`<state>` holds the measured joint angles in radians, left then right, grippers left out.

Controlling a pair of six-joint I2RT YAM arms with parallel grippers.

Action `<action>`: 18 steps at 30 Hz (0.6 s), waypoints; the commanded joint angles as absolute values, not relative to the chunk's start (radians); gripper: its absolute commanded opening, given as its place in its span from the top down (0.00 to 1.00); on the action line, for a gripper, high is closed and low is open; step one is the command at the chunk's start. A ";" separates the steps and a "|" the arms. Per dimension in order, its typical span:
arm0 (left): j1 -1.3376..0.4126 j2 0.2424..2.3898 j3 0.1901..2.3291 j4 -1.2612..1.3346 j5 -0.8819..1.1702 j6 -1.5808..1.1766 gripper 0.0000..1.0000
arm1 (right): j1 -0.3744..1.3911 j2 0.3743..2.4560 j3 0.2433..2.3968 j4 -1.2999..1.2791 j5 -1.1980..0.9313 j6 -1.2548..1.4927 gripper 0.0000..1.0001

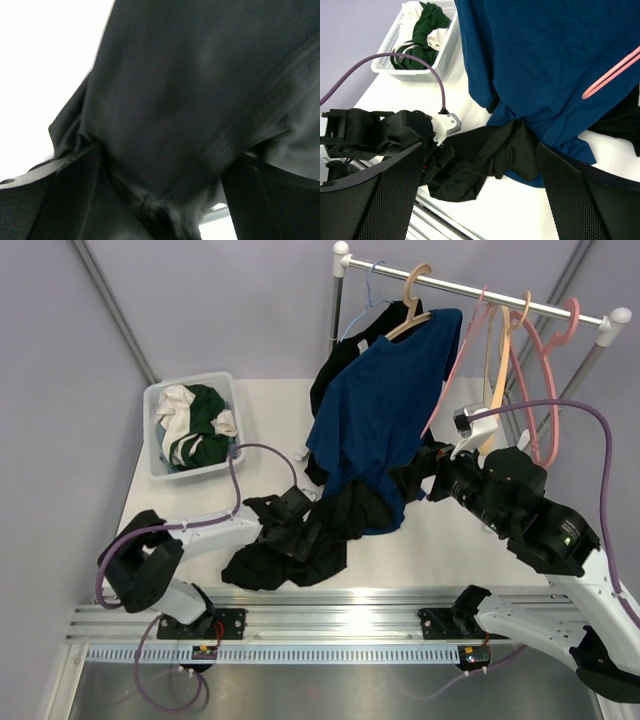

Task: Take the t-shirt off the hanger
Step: Pick up the T-shirt from the center of the board.

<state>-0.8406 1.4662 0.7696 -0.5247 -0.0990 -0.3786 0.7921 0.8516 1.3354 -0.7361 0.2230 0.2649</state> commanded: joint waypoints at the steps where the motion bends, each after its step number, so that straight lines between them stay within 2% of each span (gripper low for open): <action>1: -0.845 1.541 0.787 -0.483 -0.140 -0.391 0.08 | 0.799 0.841 1.325 -0.661 0.216 0.218 0.01; 3: -0.847 1.565 0.792 -0.489 -0.130 -0.393 0.35 | 0.799 0.824 1.328 -0.661 0.221 0.206 0.00; 4: -0.847 1.560 0.805 -0.506 -0.197 -0.423 0.71 | 0.799 0.818 1.328 -0.663 0.228 0.203 0.01; 6: -0.839 1.521 0.836 -0.630 -0.315 -0.471 0.98 | 0.799 0.793 1.327 -0.666 0.232 0.196 0.01; 7: -0.836 1.496 0.853 -0.681 -0.424 -0.497 1.00 | 0.799 0.781 1.322 -0.664 0.232 0.198 0.00; 11: -0.831 1.294 0.986 -0.941 -0.615 -0.624 1.00 | 0.799 0.743 1.309 -0.657 0.226 0.207 0.00; 13: -0.831 1.182 1.125 -1.011 -0.717 -0.649 1.00 | 0.798 0.724 1.295 -0.650 0.224 0.218 0.00; 18: -0.804 1.129 1.454 -1.104 -0.934 -0.589 1.00 | 0.799 0.684 1.227 -0.598 0.198 0.253 0.00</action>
